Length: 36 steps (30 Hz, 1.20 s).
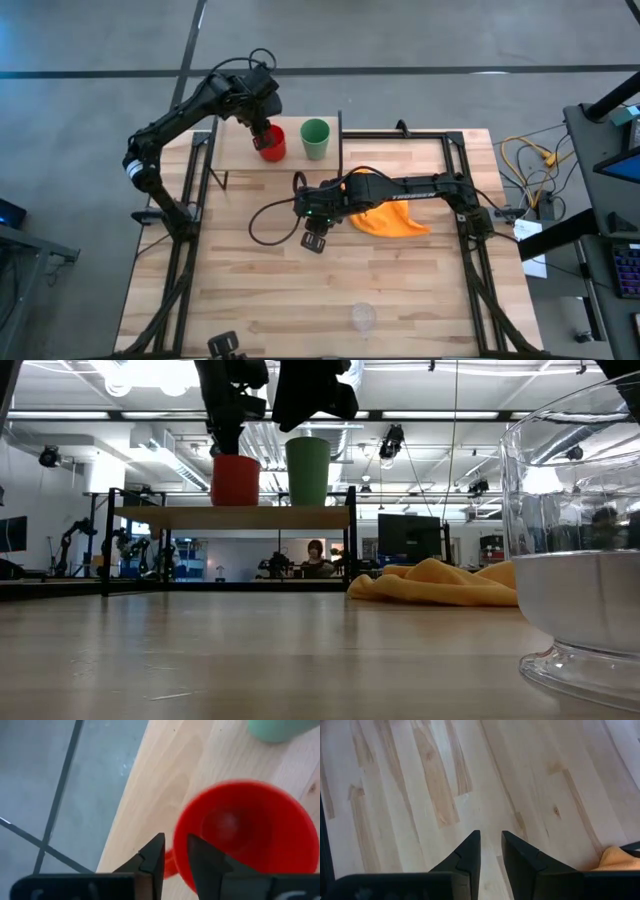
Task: Stack small to large cups/mugs on shelf
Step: Put the transparent mug on the shelf
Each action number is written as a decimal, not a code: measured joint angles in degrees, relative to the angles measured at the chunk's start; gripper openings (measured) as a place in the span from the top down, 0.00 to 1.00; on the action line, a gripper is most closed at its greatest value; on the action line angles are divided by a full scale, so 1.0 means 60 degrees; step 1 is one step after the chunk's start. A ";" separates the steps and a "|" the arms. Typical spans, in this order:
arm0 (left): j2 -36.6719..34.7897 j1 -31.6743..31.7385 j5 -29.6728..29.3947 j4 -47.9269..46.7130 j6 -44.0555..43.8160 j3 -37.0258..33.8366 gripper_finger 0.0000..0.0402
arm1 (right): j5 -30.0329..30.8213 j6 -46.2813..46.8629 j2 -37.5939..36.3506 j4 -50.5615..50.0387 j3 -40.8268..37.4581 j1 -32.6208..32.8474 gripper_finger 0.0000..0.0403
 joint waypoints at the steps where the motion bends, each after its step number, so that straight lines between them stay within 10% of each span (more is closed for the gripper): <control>1: 0.0000 0.0000 0.0000 -0.0008 -0.0003 0.0001 0.83 | 0.0000 0.0000 0.0000 0.0000 0.0000 0.0000 0.82; 20: -0.1654 -0.0379 0.0358 -0.0034 -0.0849 0.0323 0.83 | -0.2035 0.1804 -0.0470 -0.3658 0.0200 0.0737 0.82; 36: -0.3551 -0.0521 0.0911 -0.0036 -0.1832 0.0273 0.83 | -0.2665 0.5534 -0.0342 -0.2904 -0.0105 0.2949 0.82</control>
